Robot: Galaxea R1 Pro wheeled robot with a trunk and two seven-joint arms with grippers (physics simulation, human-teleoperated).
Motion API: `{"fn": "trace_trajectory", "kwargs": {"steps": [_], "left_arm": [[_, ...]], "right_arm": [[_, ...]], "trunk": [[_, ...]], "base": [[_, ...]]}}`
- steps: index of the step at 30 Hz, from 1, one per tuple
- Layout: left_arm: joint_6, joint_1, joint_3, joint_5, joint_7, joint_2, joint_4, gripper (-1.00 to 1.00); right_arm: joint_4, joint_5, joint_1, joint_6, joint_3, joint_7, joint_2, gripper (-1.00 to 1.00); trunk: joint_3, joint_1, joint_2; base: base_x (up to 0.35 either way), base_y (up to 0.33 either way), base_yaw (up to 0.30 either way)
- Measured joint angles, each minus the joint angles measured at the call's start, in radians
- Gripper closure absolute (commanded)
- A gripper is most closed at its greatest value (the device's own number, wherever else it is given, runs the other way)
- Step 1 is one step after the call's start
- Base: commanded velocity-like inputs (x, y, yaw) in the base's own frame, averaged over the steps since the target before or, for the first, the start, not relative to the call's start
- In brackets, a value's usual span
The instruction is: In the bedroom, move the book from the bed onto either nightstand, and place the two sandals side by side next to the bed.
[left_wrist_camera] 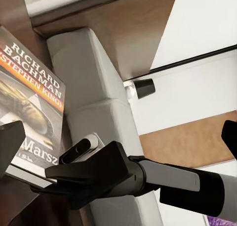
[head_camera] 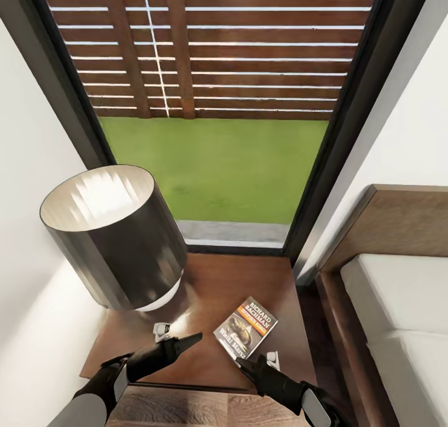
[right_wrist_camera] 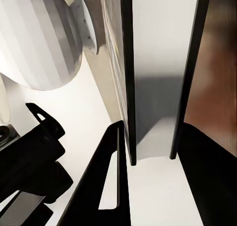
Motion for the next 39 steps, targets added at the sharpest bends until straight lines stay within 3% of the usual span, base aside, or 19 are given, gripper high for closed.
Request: {"fn": "trace_trajectory", "kwargs": {"steps": [5, 9, 19, 24, 39], "left_arm": [[0.0, 0.0, 0.0, 0.0, 0.0, 0.0, 0.0, -1.0], [0.0, 0.0, 0.0, 0.0, 0.0, 0.0, 0.0, -1.0], [0.0, 0.0, 0.0, 0.0, 0.0, 0.0, 0.0, -1.0], [0.0, 0.0, 0.0, 0.0, 0.0, 0.0, 0.0, -1.0], [-0.001, 0.0, 0.0, 0.0, 0.0, 0.0, 0.0, -1.0]], "right_arm": [[0.0, -0.002, 0.0, 0.001, 0.0, 0.0, 0.0, 1.0], [0.0, 0.0, 0.0, 0.0, 0.0, 0.0, 0.0, 1.0], [0.0, -0.002, 0.0, 0.001, 0.0, 0.0, 0.0, 1.0], [0.0, 0.0, 0.0, 0.0, 0.0, 0.0, 0.0, 1.0], [0.0, -0.006, 0.0, 0.003, 0.001, 0.0, 0.0, 1.0]], "trunk": [[0.0, 0.0, 0.0], [-0.013, 0.015, -0.028], [-0.013, 0.015, -0.028], [-0.028, 0.035, -0.063], [-0.041, 0.05, -0.091]], "base": [[0.0, 0.0, 0.0], [0.0, 0.0, 0.0], [0.0, 0.0, 0.0], [0.0, 0.0, 0.0], [0.0, 0.0, 0.0]]}}
